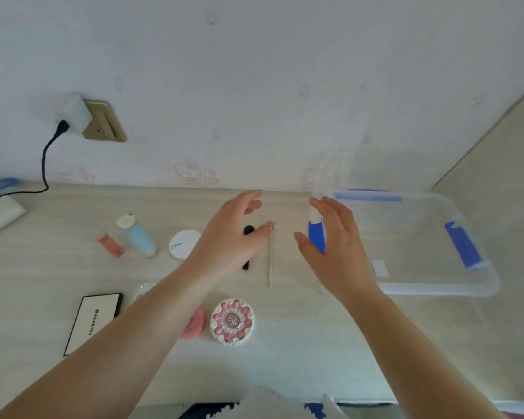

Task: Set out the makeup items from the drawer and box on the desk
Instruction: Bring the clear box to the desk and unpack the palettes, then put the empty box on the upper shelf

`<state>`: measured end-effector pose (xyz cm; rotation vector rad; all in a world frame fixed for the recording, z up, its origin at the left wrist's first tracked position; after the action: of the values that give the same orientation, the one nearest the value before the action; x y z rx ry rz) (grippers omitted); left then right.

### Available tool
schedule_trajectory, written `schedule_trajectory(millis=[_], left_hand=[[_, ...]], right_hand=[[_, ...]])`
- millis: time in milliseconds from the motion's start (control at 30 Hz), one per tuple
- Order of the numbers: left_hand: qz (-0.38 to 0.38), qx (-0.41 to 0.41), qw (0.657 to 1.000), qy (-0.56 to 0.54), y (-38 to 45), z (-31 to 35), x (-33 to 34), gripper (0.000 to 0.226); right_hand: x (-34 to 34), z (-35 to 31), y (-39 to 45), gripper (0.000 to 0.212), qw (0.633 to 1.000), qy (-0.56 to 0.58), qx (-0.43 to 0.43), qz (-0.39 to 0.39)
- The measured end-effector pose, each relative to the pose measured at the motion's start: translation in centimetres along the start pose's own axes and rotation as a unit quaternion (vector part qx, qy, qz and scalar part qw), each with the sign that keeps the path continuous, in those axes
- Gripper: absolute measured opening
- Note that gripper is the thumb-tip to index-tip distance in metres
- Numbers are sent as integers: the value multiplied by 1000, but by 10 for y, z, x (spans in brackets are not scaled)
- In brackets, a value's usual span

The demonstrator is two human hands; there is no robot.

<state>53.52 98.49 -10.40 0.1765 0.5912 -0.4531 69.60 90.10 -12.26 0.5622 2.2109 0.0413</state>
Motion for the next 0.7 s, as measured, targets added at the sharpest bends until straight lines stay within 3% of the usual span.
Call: schedule_trajectory(millis=[367, 700], left_hand=[[24, -84, 994, -69, 84, 66, 91, 50], [-8, -213, 974, -81, 153, 66, 137, 68]], right_hand=[[-114, 122, 69, 52, 999, -40, 16, 29], [-149, 211, 136, 65, 989, -49, 128, -46]])
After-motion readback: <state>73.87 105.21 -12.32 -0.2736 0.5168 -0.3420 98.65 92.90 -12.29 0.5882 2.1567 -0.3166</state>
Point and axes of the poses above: each hand's wrist, its own y-axis towards the middle knuckle, its own x-axis out of the palm, z = x × y, the point moved 1 cm from there along y, towards the middle knuckle, and after that the axes turned 2 degrees about z, right-handed, at the moved point
